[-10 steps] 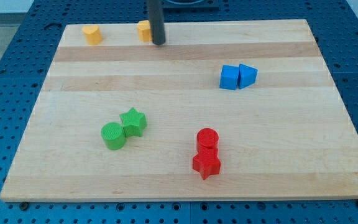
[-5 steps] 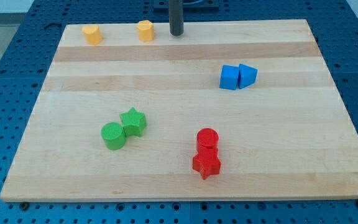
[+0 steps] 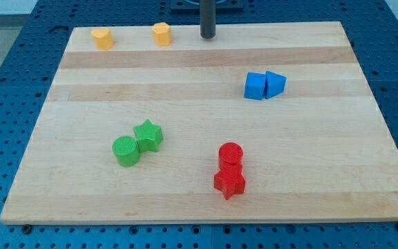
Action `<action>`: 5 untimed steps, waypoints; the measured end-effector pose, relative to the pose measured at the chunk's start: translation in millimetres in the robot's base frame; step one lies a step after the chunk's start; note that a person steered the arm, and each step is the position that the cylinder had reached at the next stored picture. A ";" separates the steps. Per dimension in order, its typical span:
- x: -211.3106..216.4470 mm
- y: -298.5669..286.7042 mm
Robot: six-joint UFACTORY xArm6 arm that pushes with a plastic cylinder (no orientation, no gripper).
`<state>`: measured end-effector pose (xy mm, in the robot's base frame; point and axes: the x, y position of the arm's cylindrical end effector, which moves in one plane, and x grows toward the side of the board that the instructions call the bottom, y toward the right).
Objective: Point your arm at top center
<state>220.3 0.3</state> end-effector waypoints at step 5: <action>-10.5 23.4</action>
